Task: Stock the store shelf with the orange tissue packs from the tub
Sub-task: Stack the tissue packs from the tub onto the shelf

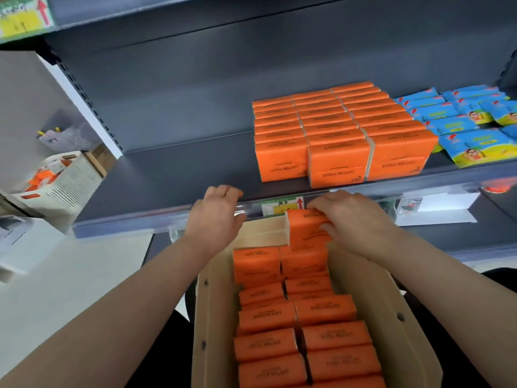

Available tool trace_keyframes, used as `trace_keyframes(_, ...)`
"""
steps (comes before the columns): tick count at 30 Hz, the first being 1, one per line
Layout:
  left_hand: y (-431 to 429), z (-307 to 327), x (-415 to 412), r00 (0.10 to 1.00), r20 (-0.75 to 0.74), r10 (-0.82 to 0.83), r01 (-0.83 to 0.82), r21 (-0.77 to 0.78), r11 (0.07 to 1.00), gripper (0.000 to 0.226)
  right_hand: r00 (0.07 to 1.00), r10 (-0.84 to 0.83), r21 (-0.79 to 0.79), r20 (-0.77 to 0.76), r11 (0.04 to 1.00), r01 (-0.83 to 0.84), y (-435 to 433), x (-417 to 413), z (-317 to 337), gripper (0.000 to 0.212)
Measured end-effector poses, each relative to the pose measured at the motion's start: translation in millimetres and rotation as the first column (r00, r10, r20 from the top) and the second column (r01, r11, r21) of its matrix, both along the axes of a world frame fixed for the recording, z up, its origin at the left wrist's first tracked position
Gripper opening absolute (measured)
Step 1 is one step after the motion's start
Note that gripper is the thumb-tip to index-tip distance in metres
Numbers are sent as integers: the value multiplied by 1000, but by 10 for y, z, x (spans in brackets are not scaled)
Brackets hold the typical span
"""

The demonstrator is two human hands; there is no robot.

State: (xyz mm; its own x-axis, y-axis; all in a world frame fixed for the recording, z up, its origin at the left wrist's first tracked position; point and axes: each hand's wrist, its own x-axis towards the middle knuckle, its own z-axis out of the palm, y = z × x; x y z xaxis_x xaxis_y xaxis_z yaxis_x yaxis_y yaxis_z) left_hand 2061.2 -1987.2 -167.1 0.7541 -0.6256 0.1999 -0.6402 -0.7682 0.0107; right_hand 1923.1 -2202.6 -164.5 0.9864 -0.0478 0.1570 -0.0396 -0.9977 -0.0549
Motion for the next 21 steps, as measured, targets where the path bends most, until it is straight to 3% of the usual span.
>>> trace_keyframes(3,208,-123,-79,1000,-3,12,-12,96,995,36,999,-11,-51,38,999,13,86,44,61,43)
trace_keyframes(7,194,-125,-124,999,-29,-18,22,158,987,31,994,-62,13,89,998,61,184,203,285,46)
trace_keyframes(12,96,-128,-102,996,-81,-22,27,55,998,32,982,-93,20,162,996,91,187,609,565,48)
trace_keyframes(21,6,-167,23,996,-76,-43,46,28,999,34,987,-113,26,110,993,111,177,1096,559,43)
